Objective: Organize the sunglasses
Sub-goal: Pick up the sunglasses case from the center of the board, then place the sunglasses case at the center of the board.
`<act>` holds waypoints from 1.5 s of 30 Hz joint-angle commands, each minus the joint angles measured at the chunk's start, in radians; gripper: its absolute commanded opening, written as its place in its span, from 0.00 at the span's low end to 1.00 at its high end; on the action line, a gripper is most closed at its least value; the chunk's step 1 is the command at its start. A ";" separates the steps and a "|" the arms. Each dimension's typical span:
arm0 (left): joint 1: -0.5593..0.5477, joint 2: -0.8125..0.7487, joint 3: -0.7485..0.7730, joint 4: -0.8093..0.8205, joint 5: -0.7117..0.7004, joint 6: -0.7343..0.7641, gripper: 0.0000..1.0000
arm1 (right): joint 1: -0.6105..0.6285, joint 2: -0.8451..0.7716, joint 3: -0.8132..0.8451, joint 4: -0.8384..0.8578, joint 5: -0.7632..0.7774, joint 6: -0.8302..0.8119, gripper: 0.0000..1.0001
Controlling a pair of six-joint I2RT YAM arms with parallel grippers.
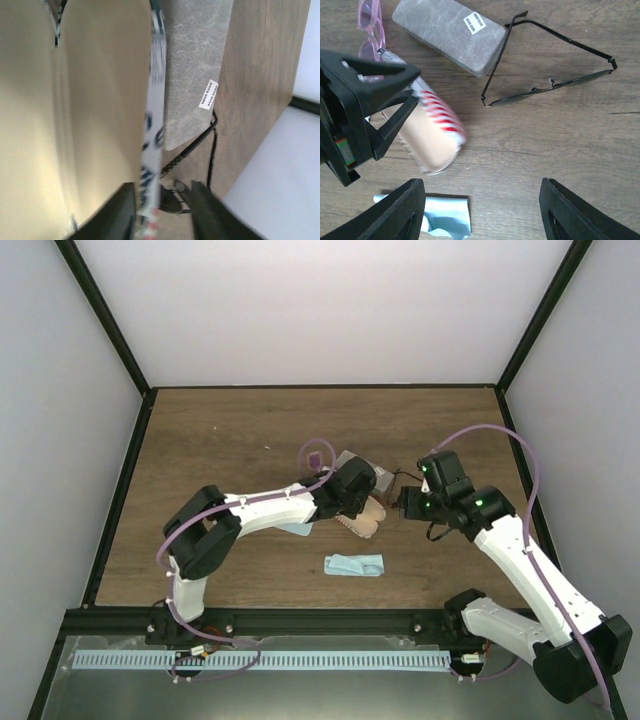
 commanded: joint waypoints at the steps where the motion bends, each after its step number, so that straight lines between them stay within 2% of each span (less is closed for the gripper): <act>1: 0.002 0.031 0.040 0.053 0.035 0.002 0.49 | -0.010 -0.002 -0.008 -0.002 -0.003 -0.002 0.65; 2: 0.002 0.032 0.041 0.055 0.038 0.017 0.56 | -0.011 -0.001 -0.008 0.002 -0.006 0.001 0.65; 3: 0.003 0.030 0.044 0.055 0.042 0.034 0.58 | -0.011 0.000 -0.009 0.005 -0.009 0.002 0.65; 12: 0.030 -0.044 0.134 -0.066 -0.011 0.343 0.58 | -0.011 0.022 -0.033 0.038 -0.100 0.026 0.65; 16: 0.063 -0.093 0.190 -0.182 -0.065 0.609 0.58 | -0.011 0.069 -0.047 0.078 -0.151 0.028 0.65; 20: 0.125 -0.083 0.209 -0.279 -0.070 0.945 0.60 | -0.010 0.147 -0.030 0.121 -0.201 0.035 0.65; 25: 0.141 -0.014 0.172 -0.304 -0.077 1.174 0.54 | -0.010 0.222 -0.010 0.182 -0.248 0.057 0.59; 26: 0.141 0.008 0.164 -0.304 -0.065 1.196 0.53 | -0.010 0.233 -0.005 0.191 -0.258 0.063 0.55; 30: 0.132 0.065 0.126 -0.285 0.000 1.229 0.46 | -0.010 0.251 0.009 0.203 -0.278 0.080 0.18; 32: 0.124 0.070 0.100 -0.270 0.015 1.224 0.45 | -0.010 0.254 0.008 0.200 -0.274 0.083 0.10; 39: 0.104 0.056 0.033 -0.273 0.023 1.226 0.45 | -0.010 0.240 -0.018 0.194 -0.263 0.095 0.09; 45: 0.104 0.016 -0.049 -0.276 0.046 1.220 0.45 | -0.010 0.240 -0.031 0.194 -0.265 0.099 0.13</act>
